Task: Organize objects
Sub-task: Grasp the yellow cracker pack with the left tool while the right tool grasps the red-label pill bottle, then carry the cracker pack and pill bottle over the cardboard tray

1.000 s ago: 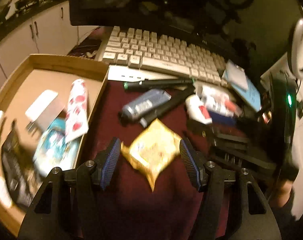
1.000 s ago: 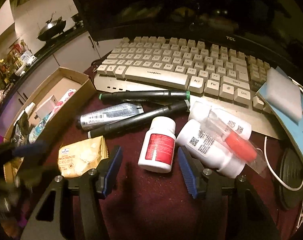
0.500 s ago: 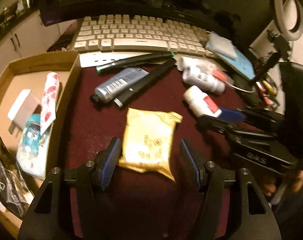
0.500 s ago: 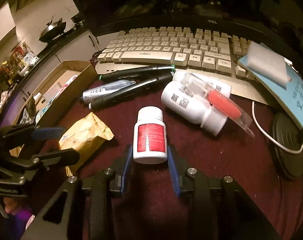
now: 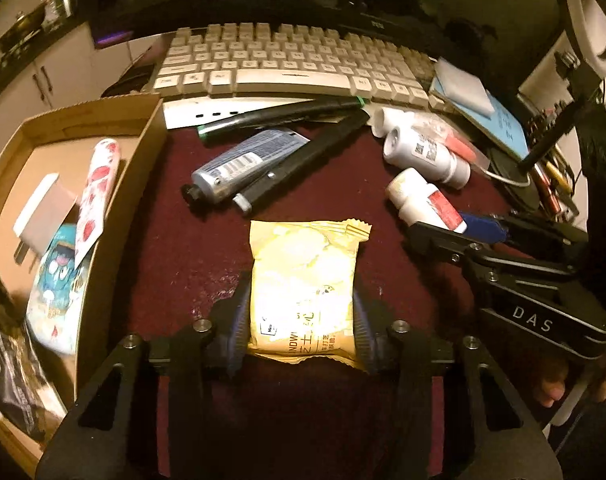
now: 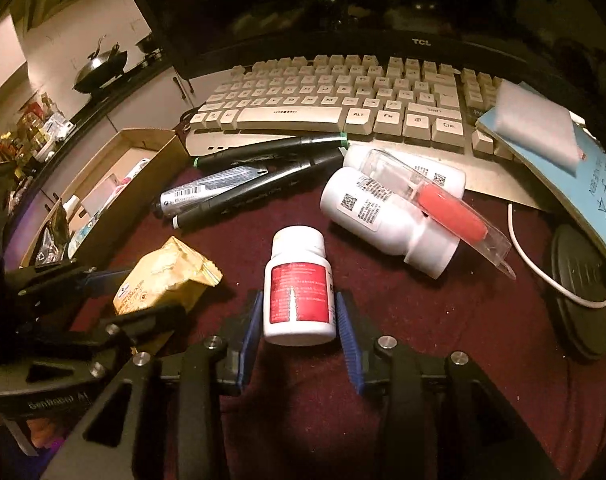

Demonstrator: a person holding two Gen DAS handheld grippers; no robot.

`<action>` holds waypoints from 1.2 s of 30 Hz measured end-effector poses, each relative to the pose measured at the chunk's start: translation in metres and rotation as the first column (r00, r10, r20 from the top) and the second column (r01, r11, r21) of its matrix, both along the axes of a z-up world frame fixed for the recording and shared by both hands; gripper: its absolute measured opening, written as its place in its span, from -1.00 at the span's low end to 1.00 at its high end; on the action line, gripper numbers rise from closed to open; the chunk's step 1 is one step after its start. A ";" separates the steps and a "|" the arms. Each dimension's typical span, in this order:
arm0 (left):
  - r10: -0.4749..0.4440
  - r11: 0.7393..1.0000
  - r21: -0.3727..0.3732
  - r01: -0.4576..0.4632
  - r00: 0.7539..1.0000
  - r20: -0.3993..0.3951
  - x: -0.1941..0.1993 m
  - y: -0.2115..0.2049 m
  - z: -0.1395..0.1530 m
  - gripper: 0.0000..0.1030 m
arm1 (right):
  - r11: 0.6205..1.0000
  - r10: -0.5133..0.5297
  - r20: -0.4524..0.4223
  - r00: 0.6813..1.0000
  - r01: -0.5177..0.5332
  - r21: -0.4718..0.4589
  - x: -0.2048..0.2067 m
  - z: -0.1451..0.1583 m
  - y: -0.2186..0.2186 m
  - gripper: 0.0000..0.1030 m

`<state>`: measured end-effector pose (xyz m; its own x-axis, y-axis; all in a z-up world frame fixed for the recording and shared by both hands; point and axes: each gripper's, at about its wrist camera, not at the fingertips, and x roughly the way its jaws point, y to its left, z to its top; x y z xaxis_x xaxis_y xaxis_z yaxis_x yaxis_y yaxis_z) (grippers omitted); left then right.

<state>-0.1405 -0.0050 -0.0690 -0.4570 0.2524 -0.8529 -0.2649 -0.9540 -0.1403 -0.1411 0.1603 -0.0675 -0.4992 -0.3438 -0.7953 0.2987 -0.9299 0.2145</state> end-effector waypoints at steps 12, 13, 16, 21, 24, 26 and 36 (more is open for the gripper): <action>0.167 0.986 0.004 -0.167 0.984 -0.056 0.040 -0.018 0.029 -0.14 | 0.999 0.014 -0.053 0.999 -0.012 0.038 0.024 0.019 -0.014 -0.34; 0.180 0.984 0.014 -0.180 0.981 -0.067 0.045 -0.022 0.035 -0.14 | 0.999 0.026 -0.063 0.998 -0.024 0.037 0.027 0.023 -0.017 -0.34; 0.209 0.978 0.031 -0.207 0.973 -0.099 0.057 -0.033 0.051 -0.14 | 0.998 0.056 -0.097 0.994 -0.053 0.030 0.034 0.036 -0.028 -0.34; 0.262 0.965 0.048 -0.258 0.956 -0.130 0.070 -0.059 0.070 -0.14 | 0.992 0.123 -0.133 0.984 -0.122 0.016 0.044 0.053 -0.054 -0.34; 0.304 0.953 0.040 -0.302 0.940 -0.153 0.075 -0.079 0.079 -0.14 | 0.988 0.155 -0.149 0.977 -0.154 0.014 0.047 0.060 -0.069 -0.34; 0.334 0.943 0.052 -0.330 0.931 -0.150 0.079 -0.094 0.085 -0.14 | 0.985 0.173 -0.154 0.973 -0.175 0.003 0.048 0.064 -0.079 -0.34; 0.481 0.876 0.071 -0.478 0.851 -0.210 0.087 -0.171 0.110 -0.14 | 0.958 0.281 -0.180 0.943 -0.288 -0.011 0.047 0.080 -0.139 -0.34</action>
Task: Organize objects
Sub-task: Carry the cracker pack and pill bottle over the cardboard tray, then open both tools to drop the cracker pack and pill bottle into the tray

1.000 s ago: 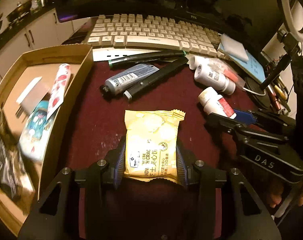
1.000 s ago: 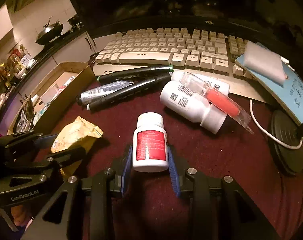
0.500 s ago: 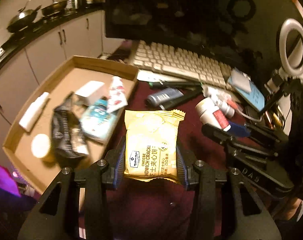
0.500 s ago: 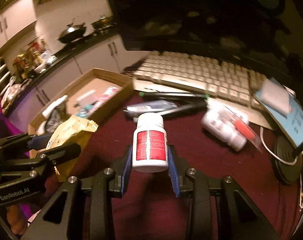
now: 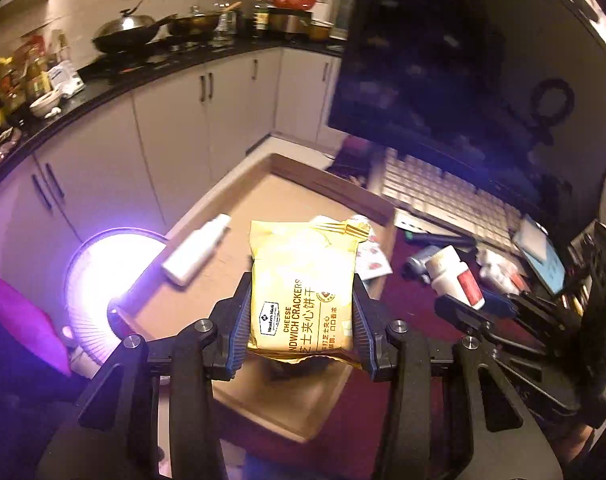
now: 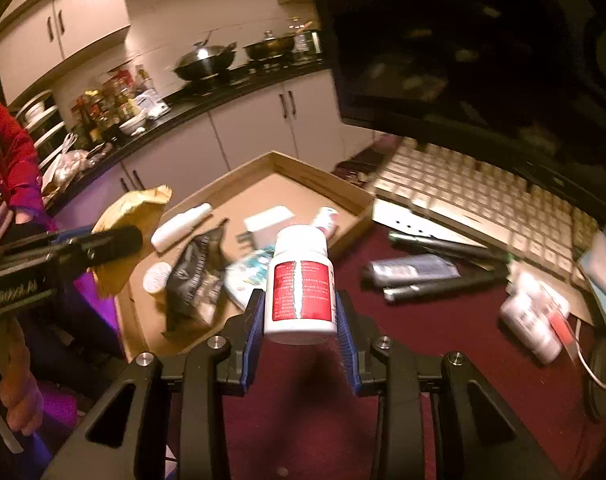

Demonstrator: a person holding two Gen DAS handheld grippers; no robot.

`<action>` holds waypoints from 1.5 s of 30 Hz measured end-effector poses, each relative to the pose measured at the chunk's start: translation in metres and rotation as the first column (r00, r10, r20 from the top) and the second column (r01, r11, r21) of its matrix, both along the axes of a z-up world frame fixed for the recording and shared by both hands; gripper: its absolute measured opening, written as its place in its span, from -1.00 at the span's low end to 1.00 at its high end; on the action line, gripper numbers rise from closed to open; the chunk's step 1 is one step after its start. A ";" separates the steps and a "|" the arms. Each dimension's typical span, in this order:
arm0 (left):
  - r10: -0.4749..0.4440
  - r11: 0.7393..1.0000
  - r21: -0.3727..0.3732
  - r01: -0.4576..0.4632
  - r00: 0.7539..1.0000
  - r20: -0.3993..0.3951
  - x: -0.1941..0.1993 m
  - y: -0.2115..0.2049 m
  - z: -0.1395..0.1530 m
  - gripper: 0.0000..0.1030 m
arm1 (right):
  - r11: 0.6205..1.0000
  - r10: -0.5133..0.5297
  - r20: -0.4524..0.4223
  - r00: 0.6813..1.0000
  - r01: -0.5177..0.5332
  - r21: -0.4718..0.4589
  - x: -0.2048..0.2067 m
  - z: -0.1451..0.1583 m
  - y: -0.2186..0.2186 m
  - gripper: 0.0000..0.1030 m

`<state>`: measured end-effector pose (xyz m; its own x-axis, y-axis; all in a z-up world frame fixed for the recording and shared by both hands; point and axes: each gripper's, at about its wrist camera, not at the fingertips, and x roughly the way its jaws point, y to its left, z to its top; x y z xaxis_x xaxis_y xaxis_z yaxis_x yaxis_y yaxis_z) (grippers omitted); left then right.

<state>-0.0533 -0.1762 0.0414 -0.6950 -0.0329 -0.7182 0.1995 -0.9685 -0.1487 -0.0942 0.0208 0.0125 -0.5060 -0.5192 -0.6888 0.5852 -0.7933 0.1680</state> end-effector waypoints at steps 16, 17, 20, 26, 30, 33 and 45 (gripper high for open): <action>0.079 0.996 0.034 -0.083 0.992 0.102 -0.047 -0.063 -0.043 -0.14 | 0.996 0.087 0.047 0.995 -0.088 0.022 -0.027 -0.020 -0.068 -0.34; 0.078 0.996 0.038 -0.082 0.991 0.109 -0.050 -0.065 -0.046 -0.14 | 0.996 0.090 0.048 0.995 -0.091 0.025 -0.028 -0.022 -0.070 -0.34; 0.078 0.996 0.039 -0.083 0.989 0.125 -0.057 -0.068 -0.054 -0.14 | 0.995 0.093 0.061 0.994 -0.095 0.035 -0.033 -0.028 -0.077 -0.34; 0.073 0.996 0.036 -0.079 0.985 0.153 -0.066 -0.069 -0.065 -0.14 | 0.993 0.101 0.077 0.992 -0.105 0.046 -0.036 -0.037 -0.085 -0.34; 0.071 0.996 0.037 -0.078 0.983 0.169 -0.069 -0.070 -0.070 -0.14 | 0.993 0.103 0.080 0.991 -0.108 0.052 -0.037 -0.039 -0.088 -0.34; 0.060 0.997 0.040 -0.069 0.981 0.182 -0.072 -0.068 -0.074 -0.14 | 0.993 0.102 0.081 0.991 -0.107 0.057 -0.039 -0.041 -0.089 -0.34; 0.054 0.998 0.024 -0.061 0.971 0.234 -0.080 -0.065 -0.089 -0.15 | 0.991 0.116 0.100 0.988 -0.122 0.061 -0.039 -0.050 -0.095 -0.34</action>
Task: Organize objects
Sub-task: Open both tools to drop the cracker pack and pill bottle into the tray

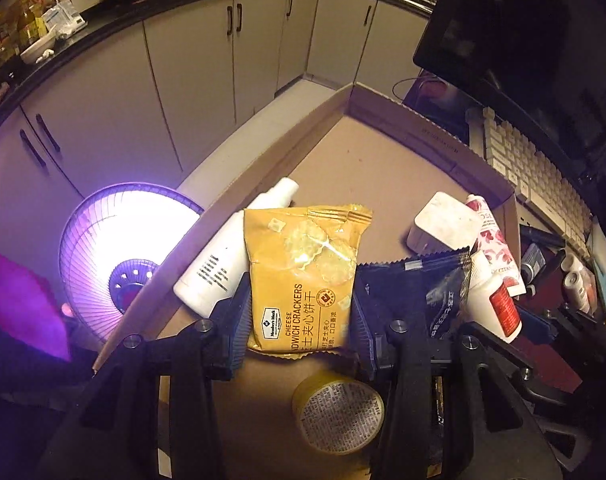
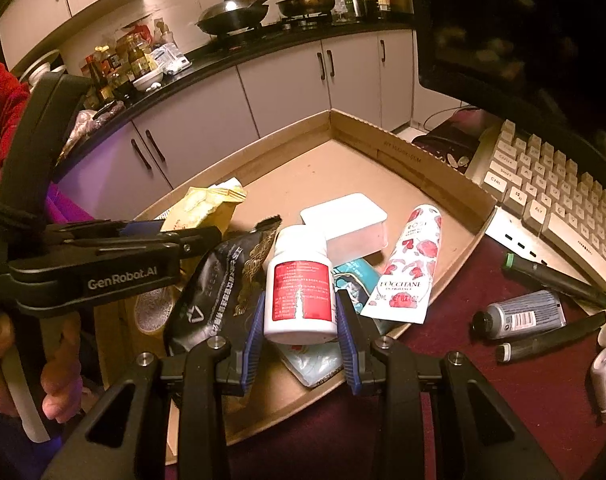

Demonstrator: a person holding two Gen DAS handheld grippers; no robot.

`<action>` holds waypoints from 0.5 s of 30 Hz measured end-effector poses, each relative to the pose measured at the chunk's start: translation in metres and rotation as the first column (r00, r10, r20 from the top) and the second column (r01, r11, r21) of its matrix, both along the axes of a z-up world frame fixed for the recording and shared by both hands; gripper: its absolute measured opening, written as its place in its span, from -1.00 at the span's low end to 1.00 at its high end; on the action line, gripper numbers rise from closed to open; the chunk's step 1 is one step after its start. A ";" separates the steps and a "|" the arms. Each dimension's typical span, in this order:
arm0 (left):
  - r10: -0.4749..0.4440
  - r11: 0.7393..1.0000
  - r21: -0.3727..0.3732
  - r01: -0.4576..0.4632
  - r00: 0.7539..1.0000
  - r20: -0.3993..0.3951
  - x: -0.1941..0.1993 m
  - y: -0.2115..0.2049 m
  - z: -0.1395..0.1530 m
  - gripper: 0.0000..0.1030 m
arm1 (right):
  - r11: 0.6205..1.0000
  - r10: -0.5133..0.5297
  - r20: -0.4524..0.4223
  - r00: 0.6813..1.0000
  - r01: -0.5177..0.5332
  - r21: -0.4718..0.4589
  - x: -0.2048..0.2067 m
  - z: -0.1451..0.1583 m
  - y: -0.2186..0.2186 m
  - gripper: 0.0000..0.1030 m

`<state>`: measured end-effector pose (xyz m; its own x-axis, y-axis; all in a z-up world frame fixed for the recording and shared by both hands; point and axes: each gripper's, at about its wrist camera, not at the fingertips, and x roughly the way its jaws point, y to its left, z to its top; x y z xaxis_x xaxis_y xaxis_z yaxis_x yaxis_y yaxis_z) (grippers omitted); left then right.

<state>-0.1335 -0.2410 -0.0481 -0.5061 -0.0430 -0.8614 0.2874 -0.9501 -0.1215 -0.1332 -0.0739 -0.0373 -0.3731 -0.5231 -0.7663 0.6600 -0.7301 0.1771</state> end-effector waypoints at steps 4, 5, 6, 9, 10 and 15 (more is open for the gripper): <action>0.003 1.000 0.003 -0.003 1.000 -0.001 0.000 0.000 -0.001 -0.14 | 1.000 -0.005 0.004 1.000 0.005 0.001 0.000 -0.002 0.000 -0.34; 0.003 1.000 0.004 -0.003 1.000 -0.002 0.000 0.000 -0.001 -0.15 | 1.000 -0.005 0.005 1.000 0.005 0.001 -0.001 -0.002 0.000 -0.34; 0.002 1.000 0.003 -0.002 1.000 -0.002 0.000 0.001 -0.001 -0.14 | 1.000 -0.006 0.006 1.000 0.006 0.001 -0.001 -0.002 0.000 -0.34; 0.009 0.999 0.038 -0.008 1.000 -0.009 0.001 -0.003 -0.001 -0.14 | 1.000 -0.016 0.010 1.000 0.016 -0.013 -0.001 -0.001 0.002 -0.33; 0.013 0.998 0.058 -0.012 1.000 -0.011 0.002 -0.006 -0.001 -0.14 | 1.000 -0.021 0.012 1.000 0.021 -0.016 -0.002 -0.001 0.002 -0.33; 0.043 0.994 0.104 -0.039 0.999 -0.034 0.011 -0.014 0.008 -0.06 | 0.998 -0.031 0.027 0.999 0.032 -0.049 -0.001 0.005 0.008 -0.23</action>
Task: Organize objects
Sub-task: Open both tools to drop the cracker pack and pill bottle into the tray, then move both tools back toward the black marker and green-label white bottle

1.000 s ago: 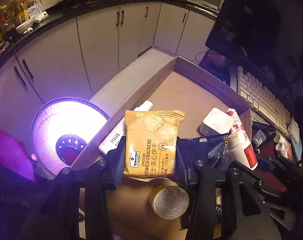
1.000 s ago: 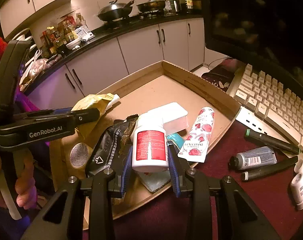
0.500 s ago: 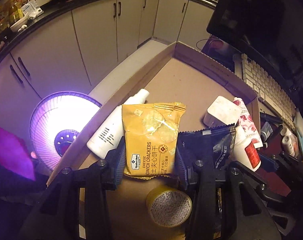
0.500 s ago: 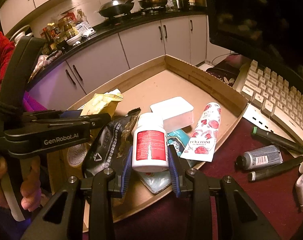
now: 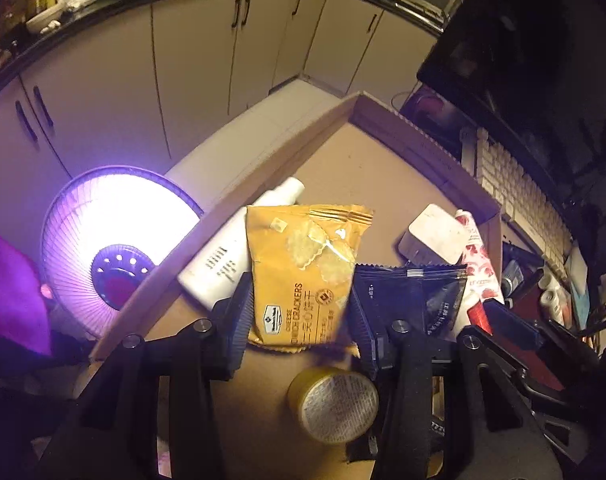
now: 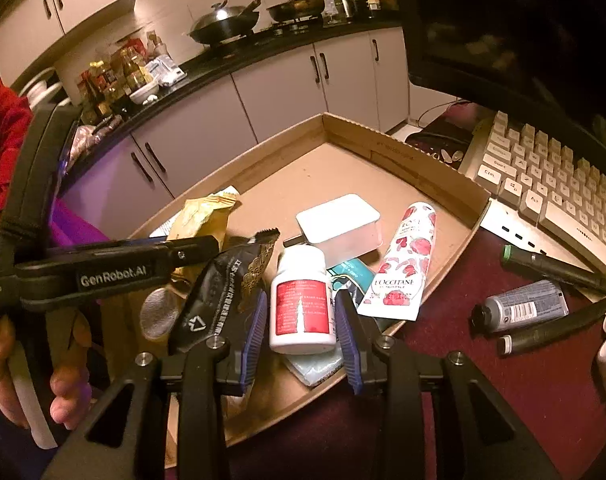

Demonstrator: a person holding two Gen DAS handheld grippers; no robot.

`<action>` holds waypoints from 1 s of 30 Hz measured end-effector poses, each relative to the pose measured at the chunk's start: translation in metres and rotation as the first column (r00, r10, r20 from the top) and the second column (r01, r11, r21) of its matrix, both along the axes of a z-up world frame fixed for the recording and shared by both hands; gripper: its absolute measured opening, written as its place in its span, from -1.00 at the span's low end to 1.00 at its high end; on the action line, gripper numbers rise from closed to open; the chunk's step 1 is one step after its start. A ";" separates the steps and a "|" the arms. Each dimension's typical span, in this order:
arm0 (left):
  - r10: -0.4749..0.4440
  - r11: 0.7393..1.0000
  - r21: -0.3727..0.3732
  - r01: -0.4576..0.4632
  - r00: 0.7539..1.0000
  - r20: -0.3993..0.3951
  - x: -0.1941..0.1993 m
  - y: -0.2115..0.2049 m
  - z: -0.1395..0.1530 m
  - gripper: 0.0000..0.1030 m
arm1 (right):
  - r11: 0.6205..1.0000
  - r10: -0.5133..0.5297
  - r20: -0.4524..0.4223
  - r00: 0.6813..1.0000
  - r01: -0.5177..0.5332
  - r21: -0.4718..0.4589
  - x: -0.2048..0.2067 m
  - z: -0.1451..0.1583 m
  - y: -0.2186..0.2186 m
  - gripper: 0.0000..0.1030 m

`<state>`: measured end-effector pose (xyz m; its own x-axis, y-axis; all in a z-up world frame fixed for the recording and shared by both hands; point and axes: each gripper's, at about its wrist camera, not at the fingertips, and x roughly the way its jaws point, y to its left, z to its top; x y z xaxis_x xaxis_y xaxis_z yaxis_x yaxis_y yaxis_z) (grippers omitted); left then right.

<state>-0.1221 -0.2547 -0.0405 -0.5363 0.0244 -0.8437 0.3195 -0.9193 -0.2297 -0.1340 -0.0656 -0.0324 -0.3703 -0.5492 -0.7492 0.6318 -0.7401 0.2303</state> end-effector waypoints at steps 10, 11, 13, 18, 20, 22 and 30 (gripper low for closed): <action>-0.016 0.998 -0.054 0.011 0.996 -0.088 0.035 0.030 0.040 -0.02 | 0.998 -0.030 -0.051 0.998 0.027 -0.054 0.026 0.024 0.032 0.01; -0.036 0.998 -0.057 0.030 0.994 -0.100 0.039 0.040 0.044 -0.02 | 0.998 -0.036 -0.053 0.998 0.033 -0.059 0.028 0.025 0.037 0.01; -0.080 0.996 -0.059 0.073 0.990 -0.114 0.044 0.059 0.049 -0.02 | 0.996 -0.059 -0.053 0.997 0.056 -0.073 0.033 0.026 0.055 0.03; -0.194 0.981 -0.046 0.190 0.972 -0.130 0.041 0.108 0.051 -0.02 | 0.990 -0.122 -0.035 0.992 0.119 -0.081 0.036 0.019 0.104 0.13; -0.233 0.972 -0.054 0.227 0.964 -0.129 0.036 0.127 0.051 -0.02 | 0.986 -0.150 -0.023 0.988 0.148 -0.073 0.034 0.014 0.123 0.13; -0.264 0.964 -0.062 0.258 0.956 -0.125 0.030 0.141 0.049 -0.02 | 0.982 -0.175 -0.017 0.984 0.174 -0.070 0.033 0.010 0.142 0.15; -0.323 0.946 -0.065 0.318 0.941 -0.096 0.011 0.177 0.040 -0.02 | 0.957 -0.281 -0.003 0.960 0.280 -0.076 0.028 0.003 0.205 0.26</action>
